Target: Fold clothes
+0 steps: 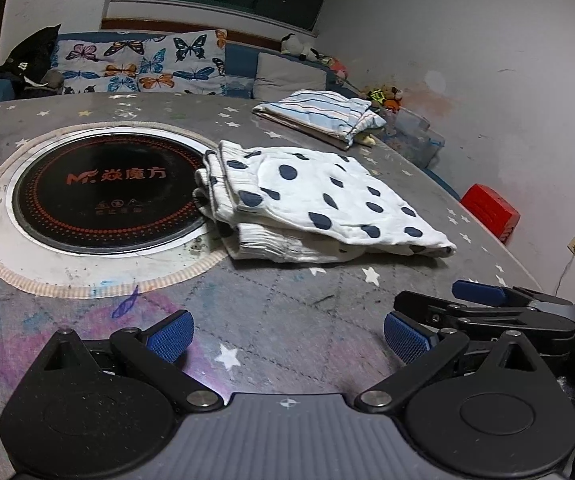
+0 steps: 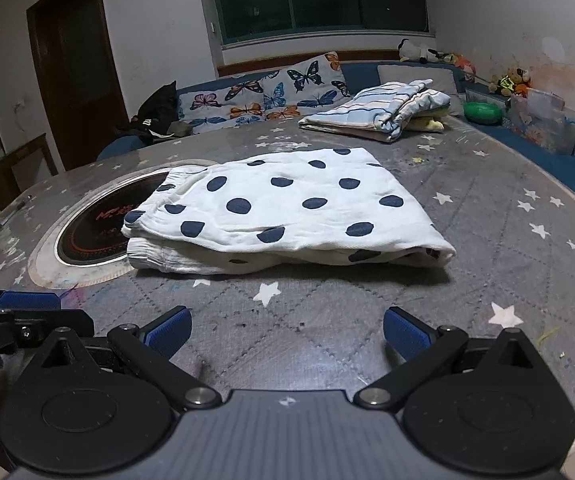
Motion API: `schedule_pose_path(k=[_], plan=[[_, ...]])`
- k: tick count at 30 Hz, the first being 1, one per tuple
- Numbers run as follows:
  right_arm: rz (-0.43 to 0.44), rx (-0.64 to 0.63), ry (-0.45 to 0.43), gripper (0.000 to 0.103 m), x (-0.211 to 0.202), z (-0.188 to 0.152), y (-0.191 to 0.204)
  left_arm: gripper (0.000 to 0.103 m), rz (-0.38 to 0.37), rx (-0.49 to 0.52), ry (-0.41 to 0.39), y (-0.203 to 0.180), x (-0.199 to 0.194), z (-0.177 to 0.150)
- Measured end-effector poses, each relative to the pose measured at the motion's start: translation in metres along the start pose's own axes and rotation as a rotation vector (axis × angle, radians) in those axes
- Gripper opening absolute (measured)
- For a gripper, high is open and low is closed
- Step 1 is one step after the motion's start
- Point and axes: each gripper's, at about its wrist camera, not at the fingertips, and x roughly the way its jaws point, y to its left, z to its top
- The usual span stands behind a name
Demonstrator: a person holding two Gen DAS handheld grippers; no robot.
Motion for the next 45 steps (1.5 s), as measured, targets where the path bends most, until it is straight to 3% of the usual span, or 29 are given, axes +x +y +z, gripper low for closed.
schedule_pose_path(k=[45], plan=[[0.008, 0.008, 0.025, 0.103, -0.004, -0.015, 0.008, 0.103, 0.002, 0.015, 0.036, -0.016, -0.004, -0.016]])
